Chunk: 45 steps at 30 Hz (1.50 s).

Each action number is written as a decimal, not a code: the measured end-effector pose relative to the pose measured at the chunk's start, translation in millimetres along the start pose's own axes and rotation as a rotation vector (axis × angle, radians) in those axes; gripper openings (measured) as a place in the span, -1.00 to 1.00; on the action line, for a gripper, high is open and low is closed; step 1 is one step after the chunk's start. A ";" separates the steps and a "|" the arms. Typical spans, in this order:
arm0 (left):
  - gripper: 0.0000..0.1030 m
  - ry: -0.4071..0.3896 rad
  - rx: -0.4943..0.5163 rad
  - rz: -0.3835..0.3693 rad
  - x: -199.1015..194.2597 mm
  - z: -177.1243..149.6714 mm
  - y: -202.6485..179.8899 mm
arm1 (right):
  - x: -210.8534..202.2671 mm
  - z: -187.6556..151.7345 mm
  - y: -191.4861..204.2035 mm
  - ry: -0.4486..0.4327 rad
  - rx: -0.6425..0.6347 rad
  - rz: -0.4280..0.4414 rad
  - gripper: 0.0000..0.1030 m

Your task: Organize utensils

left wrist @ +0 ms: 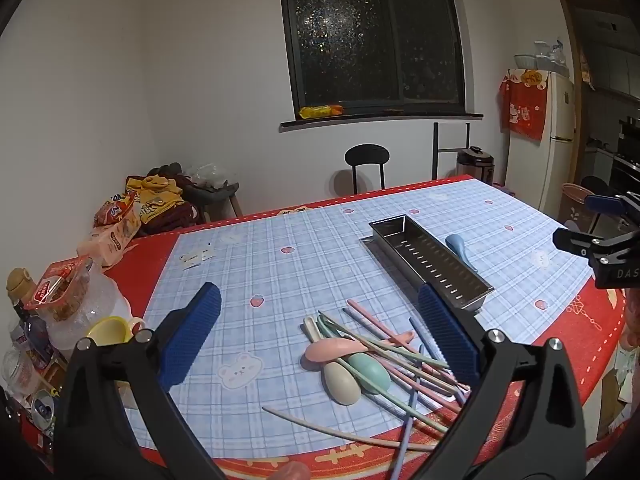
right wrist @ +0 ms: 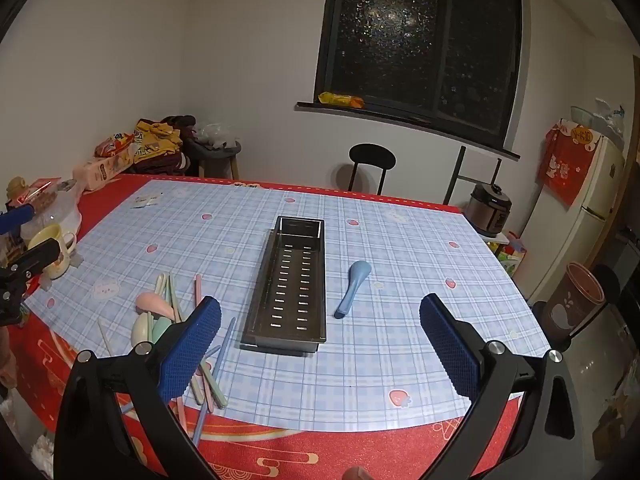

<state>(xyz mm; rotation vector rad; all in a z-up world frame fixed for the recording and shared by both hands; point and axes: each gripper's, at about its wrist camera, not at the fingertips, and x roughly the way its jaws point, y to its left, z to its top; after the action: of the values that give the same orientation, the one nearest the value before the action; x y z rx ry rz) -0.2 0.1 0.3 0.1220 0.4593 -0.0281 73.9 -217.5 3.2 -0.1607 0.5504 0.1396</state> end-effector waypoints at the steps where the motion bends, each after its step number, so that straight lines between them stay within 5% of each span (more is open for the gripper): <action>1: 0.89 0.000 0.000 0.000 -0.1 0.0 0.0 | 0.0 0.0 0.0 0.001 -0.001 0.000 0.89; 45: 0.89 0.009 0.004 -0.021 -4.9 0.6 -5.8 | 4.5 -2.0 -5.6 0.018 0.020 0.001 0.89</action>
<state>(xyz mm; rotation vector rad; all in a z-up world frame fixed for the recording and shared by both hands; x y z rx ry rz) -4.7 -5.7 2.4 0.1208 0.4693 -0.0486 77.7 -222.9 -0.3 -0.1422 0.5700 0.1335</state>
